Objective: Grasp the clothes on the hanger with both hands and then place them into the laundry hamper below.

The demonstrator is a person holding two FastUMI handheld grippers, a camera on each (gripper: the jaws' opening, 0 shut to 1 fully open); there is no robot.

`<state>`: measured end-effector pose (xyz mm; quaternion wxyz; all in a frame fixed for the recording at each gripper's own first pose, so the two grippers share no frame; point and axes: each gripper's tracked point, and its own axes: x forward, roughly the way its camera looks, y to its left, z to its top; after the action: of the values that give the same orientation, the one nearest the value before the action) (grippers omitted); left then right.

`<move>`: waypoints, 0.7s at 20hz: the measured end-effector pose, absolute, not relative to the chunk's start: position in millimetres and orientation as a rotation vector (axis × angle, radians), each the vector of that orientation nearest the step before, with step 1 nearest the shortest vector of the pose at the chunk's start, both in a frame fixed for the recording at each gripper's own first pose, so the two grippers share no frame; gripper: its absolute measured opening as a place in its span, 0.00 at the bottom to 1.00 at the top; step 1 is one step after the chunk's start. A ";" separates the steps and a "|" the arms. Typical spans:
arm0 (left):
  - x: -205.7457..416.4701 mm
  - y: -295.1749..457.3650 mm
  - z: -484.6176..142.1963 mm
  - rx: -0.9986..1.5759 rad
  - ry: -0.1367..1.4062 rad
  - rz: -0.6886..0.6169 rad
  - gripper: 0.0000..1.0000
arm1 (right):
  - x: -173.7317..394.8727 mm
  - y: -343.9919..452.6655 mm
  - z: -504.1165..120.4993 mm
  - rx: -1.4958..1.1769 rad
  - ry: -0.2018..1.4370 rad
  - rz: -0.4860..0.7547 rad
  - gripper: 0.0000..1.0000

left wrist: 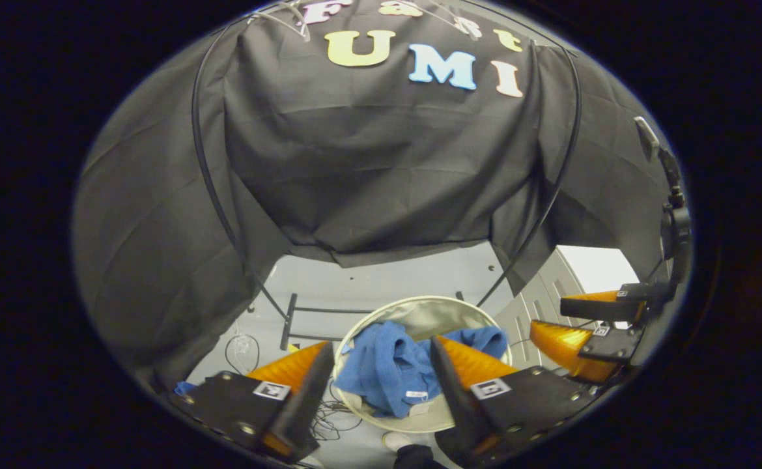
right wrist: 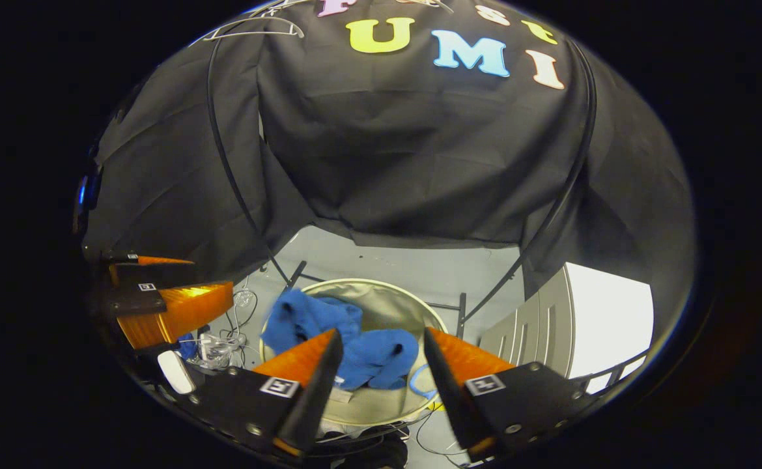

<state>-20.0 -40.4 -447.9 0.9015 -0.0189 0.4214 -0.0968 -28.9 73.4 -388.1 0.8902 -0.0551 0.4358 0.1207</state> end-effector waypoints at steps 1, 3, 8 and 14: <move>-18.4 -35.1 -443.2 -0.029 0.861 -0.192 0.80 | -29.3 72.7 -386.3 -0.120 0.903 0.247 0.87; -12.9 -26.8 -435.0 -0.022 0.839 -0.177 0.95 | -29.3 73.1 -380.9 -0.122 0.886 0.240 0.95; 12.6 -5.5 -377.2 0.001 0.716 -0.178 0.96 | -14.8 69.9 -337.2 -0.120 0.786 0.209 0.96; 42.1 22.3 -240.5 0.016 0.443 -0.175 0.95 | 0.3 58.0 -225.8 -0.080 0.567 0.142 0.95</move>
<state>42.1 22.3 -240.5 0.9718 0.0080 0.2193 -0.0867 0.3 58.0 -225.8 0.9568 -0.0395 0.2795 0.0702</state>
